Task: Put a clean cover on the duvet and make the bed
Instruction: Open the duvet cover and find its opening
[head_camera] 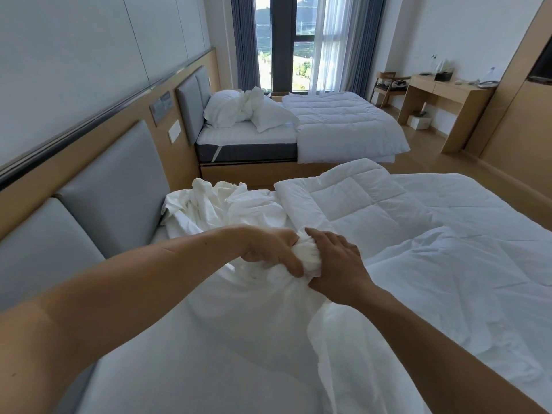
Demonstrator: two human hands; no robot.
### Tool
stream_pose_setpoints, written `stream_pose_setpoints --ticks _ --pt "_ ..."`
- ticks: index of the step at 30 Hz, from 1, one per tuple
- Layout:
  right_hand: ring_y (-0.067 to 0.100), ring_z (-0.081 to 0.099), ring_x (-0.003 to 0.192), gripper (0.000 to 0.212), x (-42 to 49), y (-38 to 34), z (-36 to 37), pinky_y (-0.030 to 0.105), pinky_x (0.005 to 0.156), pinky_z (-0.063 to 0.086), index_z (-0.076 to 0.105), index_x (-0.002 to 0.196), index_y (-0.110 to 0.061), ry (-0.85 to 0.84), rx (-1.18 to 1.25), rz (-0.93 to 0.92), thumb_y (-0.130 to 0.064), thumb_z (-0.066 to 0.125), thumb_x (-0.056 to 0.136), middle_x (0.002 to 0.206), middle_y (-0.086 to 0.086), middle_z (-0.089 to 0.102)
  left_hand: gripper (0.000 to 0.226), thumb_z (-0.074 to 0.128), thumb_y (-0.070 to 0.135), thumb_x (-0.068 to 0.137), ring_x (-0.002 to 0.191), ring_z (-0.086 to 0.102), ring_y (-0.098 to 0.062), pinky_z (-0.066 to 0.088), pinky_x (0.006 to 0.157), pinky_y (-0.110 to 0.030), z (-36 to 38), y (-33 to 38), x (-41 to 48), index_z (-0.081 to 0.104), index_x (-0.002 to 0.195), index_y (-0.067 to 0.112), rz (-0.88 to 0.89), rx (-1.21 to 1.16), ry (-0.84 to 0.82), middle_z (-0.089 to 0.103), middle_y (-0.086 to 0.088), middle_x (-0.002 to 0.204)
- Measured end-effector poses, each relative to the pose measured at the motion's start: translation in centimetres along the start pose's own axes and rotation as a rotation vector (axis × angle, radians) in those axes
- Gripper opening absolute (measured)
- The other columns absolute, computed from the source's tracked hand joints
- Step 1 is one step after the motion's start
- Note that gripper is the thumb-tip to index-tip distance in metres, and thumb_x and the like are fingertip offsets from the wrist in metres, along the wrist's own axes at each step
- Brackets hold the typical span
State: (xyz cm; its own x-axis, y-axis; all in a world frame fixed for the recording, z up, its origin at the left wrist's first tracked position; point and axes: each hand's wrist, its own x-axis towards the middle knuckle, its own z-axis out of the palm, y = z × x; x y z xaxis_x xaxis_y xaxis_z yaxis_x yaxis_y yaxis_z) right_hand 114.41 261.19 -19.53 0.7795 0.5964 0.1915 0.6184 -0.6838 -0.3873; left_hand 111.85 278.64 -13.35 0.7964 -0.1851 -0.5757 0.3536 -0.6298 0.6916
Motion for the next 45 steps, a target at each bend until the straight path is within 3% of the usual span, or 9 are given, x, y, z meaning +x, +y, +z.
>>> stream_pose_setpoints --ticks 7,14,19,22,24,27,35,41,45 --pt "0.021 0.043 0.132 0.065 0.1 1.3 -1.0 0.034 0.111 0.035 0.044 0.146 -0.015 0.092 0.139 -0.089 -0.005 0.062 0.083 0.142 0.001 0.053 0.035 0.07 0.001 0.069 0.094 0.069 -0.032 0.055 0.091 -0.054 -1.6 -0.7 -0.3 0.06 0.101 0.012 -0.075 -0.104 0.006 0.067 -0.014 0.102" --pt "0.022 0.051 0.131 0.06 0.2 2.3 -0.6 0.036 0.109 0.043 0.049 0.145 -0.017 0.043 0.106 -0.224 0.005 0.054 0.089 0.142 0.003 0.056 0.037 0.076 0.0 0.07 0.099 0.069 -0.034 0.056 0.089 -0.053 -2.4 -1.3 -0.9 0.063 0.104 0.008 -0.081 -0.127 -0.099 0.073 -0.016 0.103" --pt "0.015 0.0 0.153 0.099 0.5 1.0 -1.3 0.036 0.125 0.005 -0.005 0.158 -0.019 -0.364 -0.041 -0.11 -0.022 0.064 0.087 0.166 -0.002 0.004 0.033 0.08 -0.003 0.076 0.104 0.069 -0.039 0.054 0.09 -0.061 -1.9 -0.8 -0.5 0.067 0.102 0.012 -0.07 0.077 -0.036 0.07 -0.022 0.114" --pt "0.008 -0.017 0.15 0.121 0.9 -0.4 -1.9 0.037 0.124 -0.006 -0.013 0.157 -0.018 -0.284 -0.041 -0.164 -0.043 0.076 0.078 0.165 -0.009 -0.01 0.028 0.081 0.006 0.076 0.102 0.069 -0.038 0.055 0.089 -0.058 -1.4 0.1 -0.3 0.066 0.099 0.014 -0.034 0.179 0.007 0.071 -0.018 0.108" --pt "0.012 0.01 0.152 0.12 1.3 -0.9 -2.1 0.033 0.125 0.012 -0.001 0.158 -0.02 -0.183 0.098 -0.175 -0.042 0.082 0.075 0.165 -0.006 0.013 0.034 0.082 0.009 0.075 0.099 0.07 -0.029 0.059 0.088 -0.047 -1.0 0.8 -0.2 0.064 0.101 0.021 0.001 0.252 0.011 0.071 -0.008 0.102" --pt "0.011 0.054 0.114 0.106 1.6 -0.6 -2.0 0.032 0.107 0.045 0.024 0.155 -0.024 -0.187 0.254 -0.078 -0.036 0.088 0.071 0.134 -0.004 0.056 0.032 0.083 0.014 0.074 0.084 0.068 -0.015 0.058 0.073 -0.028 -0.9 1.2 -0.3 0.065 0.098 0.024 0.036 0.383 0.003 0.069 0.002 0.091" --pt "0.021 0.069 0.077 0.028 1.3 -0.6 -2.8 0.035 0.072 0.057 0.074 0.093 -0.015 -0.586 0.467 0.202 -0.018 0.085 0.068 0.083 0.003 0.071 0.033 0.081 0.02 0.073 0.069 0.057 -0.009 0.049 0.061 -0.025 -0.7 1.7 0.1 0.06 0.099 0.02 0.137 0.785 0.045 0.059 0.008 0.08" --pt "0.027 0.07 0.083 0.039 0.4 -0.5 -2.0 0.046 0.084 0.058 0.073 0.102 -0.005 -0.592 0.817 0.281 -0.008 0.078 0.063 0.093 0.015 0.073 0.05 0.083 0.023 0.067 0.086 0.059 -0.019 0.053 0.075 -0.034 -1.2 1.6 0.2 0.06 0.112 0.023 0.201 0.878 0.107 0.061 0.005 0.094" --pt "0.034 0.069 0.094 0.036 0.0 -0.6 -1.1 0.049 0.088 0.058 0.069 0.11 -0.003 -0.679 1.055 0.31 0.005 0.07 0.075 0.108 0.022 0.071 0.056 0.085 0.025 0.068 0.09 0.055 -0.018 0.041 0.063 -0.025 -2.1 0.9 0.3 0.056 0.116 0.026 0.181 0.831 0.16 0.056 0.011 0.094"
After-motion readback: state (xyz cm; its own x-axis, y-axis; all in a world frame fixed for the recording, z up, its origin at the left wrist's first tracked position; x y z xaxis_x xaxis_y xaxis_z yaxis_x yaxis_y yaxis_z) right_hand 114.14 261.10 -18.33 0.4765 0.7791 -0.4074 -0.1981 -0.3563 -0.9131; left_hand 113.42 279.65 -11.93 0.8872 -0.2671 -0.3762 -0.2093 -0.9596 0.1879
